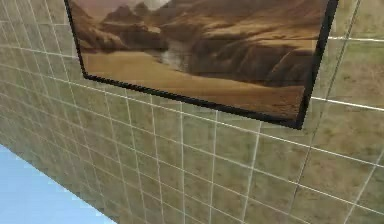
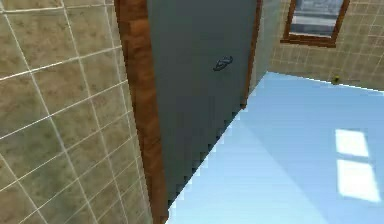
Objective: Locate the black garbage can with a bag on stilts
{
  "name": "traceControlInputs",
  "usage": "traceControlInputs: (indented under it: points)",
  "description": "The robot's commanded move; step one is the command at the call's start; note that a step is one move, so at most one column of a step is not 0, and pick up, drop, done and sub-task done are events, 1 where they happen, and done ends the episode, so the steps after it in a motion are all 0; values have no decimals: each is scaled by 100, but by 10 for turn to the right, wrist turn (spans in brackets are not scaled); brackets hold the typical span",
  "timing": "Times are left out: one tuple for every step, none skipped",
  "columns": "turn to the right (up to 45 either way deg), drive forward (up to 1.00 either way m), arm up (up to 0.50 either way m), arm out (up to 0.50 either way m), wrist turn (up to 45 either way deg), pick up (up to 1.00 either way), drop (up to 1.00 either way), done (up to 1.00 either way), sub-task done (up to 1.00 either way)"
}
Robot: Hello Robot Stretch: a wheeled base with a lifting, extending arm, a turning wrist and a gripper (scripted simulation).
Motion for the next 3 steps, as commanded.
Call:
traceControlInputs:
  points:
    - [-450,0,0,0,0,0,0,0,0]
    - [-390,0,0,0,0,0,0,0,0]
    - [0,100,0,0,0,0,0,0,0]
